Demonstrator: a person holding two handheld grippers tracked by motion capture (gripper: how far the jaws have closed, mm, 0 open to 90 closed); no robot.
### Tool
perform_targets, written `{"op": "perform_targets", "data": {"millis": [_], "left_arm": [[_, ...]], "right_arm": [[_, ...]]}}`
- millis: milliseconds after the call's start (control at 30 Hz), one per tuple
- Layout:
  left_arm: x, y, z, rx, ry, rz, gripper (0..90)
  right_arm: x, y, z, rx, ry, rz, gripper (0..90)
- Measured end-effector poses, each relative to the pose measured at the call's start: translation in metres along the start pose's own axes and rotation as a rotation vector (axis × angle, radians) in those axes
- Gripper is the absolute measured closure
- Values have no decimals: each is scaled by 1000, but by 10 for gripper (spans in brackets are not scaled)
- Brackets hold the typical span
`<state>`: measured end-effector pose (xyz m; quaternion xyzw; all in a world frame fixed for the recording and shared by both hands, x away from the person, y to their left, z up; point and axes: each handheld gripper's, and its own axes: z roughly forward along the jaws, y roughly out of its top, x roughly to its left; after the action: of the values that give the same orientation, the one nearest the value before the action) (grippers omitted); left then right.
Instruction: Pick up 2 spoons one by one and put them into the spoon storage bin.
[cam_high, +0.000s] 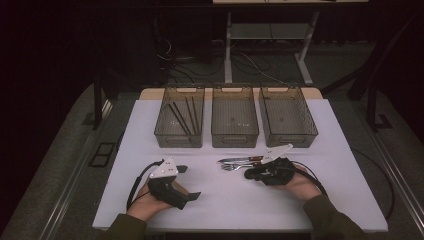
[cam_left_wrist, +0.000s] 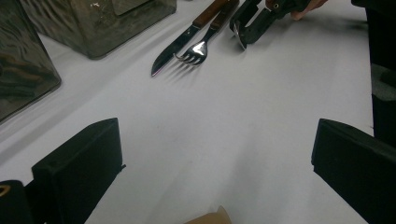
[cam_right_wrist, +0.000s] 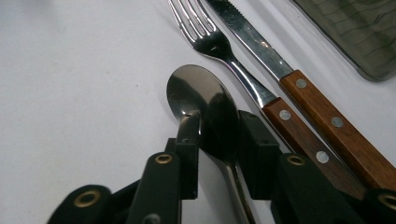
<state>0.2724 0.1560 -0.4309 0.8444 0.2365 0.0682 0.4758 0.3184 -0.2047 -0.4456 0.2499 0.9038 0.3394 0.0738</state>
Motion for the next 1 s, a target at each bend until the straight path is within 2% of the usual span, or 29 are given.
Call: {"op": "perform_targets", "data": {"millis": [267, 433, 533, 800, 1000], "left_arm": [[0, 0, 0, 0, 0, -2, 10], [0, 0, 0, -2, 0, 0, 10], [0, 0, 0, -3, 1, -1, 10], [0, 0, -1, -1, 0, 2, 10], [0, 0, 0, -3, -2, 1, 10]], "right_arm": [[-2, -2, -5, -2, 30, -9, 821], [-3, -2, -7, 2, 45, -18, 844], [-4, -3, -8, 7, 79, -17, 876], [-5, -3, -9, 12, 90, 7, 878], [-7, 1, -15, -9, 68, 26, 879]]}}
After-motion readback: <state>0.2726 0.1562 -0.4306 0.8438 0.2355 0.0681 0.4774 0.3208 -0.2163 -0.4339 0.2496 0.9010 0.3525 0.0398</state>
